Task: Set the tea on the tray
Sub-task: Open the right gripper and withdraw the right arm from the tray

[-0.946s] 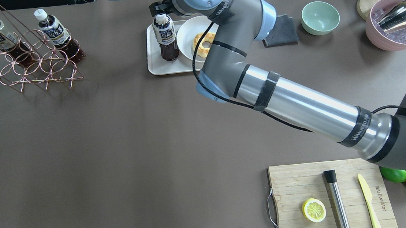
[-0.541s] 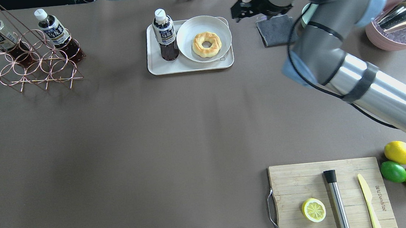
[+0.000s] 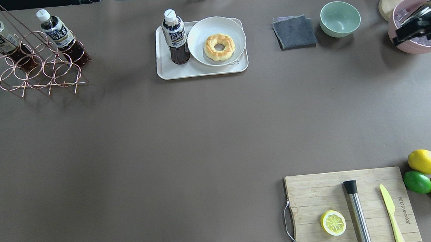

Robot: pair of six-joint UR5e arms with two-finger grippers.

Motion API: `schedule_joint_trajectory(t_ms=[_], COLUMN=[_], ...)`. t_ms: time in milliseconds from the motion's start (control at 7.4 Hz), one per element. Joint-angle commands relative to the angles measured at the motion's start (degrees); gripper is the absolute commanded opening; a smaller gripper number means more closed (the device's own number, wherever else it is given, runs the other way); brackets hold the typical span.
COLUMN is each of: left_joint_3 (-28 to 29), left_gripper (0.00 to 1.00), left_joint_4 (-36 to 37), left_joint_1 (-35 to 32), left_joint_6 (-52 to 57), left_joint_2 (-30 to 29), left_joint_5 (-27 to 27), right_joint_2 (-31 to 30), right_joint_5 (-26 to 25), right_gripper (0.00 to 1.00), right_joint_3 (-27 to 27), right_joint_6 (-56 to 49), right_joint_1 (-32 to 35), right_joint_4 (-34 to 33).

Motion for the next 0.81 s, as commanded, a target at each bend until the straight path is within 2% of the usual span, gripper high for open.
schedule_joint_trajectory(t_ms=[0, 135, 270, 405, 676], left_joint_3=[3.8, 3.4, 3.7, 4.5, 5.9], left_gripper=[0.98, 0.98, 0.98, 0.98, 0.98], left_joint_4=[1.1, 1.0, 1.4, 1.4, 1.0], left_joint_1=[-1.0, -1.5, -1.6, -1.6, -1.4], left_joint_6=[2.5, 2.5, 2.0, 1.9, 2.0], left_joint_2=[1.1, 2.6, 3.9, 4.7, 5.6], left_joint_5=[2.2, 2.0, 1.5, 1.5, 2.2], right_joint_2=[-13.7, -14.1, -13.7, -13.3, -9.8], right_joint_5=[2.1, 2.0, 1.5, -0.6, -0.7], right_gripper=[1.00, 1.00, 1.00, 1.00, 1.00], right_joint_3=[-2.0, -4.5, -5.0, -4.5, -2.8], right_joint_6=[-29.0, -37.9, -41.5, -41.8, -41.6], right_joint_1=[13.2, 18.6, 22.7, 24.6, 25.0], right_joint_4=[-2.2, -6.7, -12.5, -14.4, -24.8])
